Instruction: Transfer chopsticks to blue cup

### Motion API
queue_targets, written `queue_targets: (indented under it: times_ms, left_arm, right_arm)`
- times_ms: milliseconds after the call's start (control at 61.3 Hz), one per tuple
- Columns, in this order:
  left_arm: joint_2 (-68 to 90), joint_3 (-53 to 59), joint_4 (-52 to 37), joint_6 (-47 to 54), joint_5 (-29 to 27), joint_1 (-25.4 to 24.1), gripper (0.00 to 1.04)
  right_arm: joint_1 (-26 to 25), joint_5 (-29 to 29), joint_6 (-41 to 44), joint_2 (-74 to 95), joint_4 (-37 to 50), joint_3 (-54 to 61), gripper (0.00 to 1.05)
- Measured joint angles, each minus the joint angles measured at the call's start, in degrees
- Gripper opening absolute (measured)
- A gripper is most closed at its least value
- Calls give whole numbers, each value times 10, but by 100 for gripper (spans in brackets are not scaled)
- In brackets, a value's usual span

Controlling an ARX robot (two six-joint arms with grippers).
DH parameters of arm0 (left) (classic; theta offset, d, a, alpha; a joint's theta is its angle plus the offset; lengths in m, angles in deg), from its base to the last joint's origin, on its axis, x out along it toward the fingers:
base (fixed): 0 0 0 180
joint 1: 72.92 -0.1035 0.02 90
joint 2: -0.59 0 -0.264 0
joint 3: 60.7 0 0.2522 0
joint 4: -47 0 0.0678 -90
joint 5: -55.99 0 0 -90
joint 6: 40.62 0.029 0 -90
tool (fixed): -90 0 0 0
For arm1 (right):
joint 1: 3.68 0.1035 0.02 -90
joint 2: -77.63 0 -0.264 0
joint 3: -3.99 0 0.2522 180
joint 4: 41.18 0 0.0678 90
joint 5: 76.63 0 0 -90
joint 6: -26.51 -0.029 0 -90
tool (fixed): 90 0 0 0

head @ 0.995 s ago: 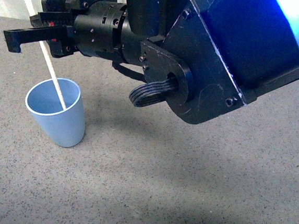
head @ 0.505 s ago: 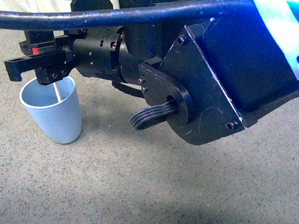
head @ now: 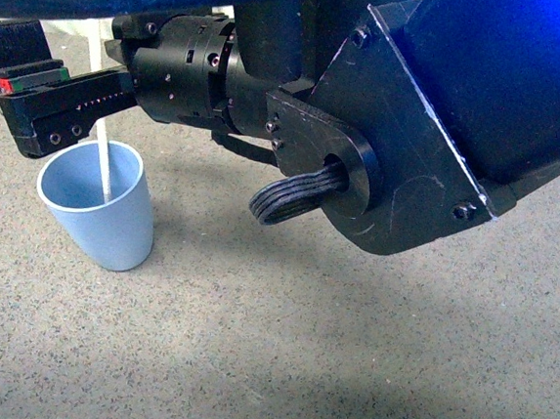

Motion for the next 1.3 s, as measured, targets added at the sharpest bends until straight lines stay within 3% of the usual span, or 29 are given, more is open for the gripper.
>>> queue_targets:
  times_ms: [326, 457, 538, 685, 962, 1125, 1174, 1207, 1304]
  left_arm:
    - [0, 0, 0, 0, 0, 0, 98]
    - [0, 0, 0, 0, 0, 0, 98]
    - [0, 0, 0, 0, 0, 0, 98]
    - [0, 0, 0, 0, 0, 0, 98]
    - [0, 0, 0, 0, 0, 0, 98]
    - [0, 0, 0, 0, 0, 0, 98]
    - [0, 0, 0, 0, 0, 0, 98]
    - [0, 0, 0, 0, -1, 0, 98]
    - [1, 0, 0, 0, 0, 0, 98]
  right_arm:
    - [-1, 18, 31, -26, 11, 32, 95]
    - [-18, 101, 26, -66, 4, 58, 95]
    - [-37, 189, 23, -93, -29, 77, 95]
    - [-105, 320, 30, -148, -90, 141, 95]
    - [-254, 424, 75, -255, -115, 266, 95]
    - [-335, 446, 83, -351, -99, 336, 95]
    - [-369, 365, 80, -369, 34, 391, 84]
    - [-376, 343, 80, -378, 85, 419, 78]
    - [-379, 322, 80, -418, 146, 479, 62]
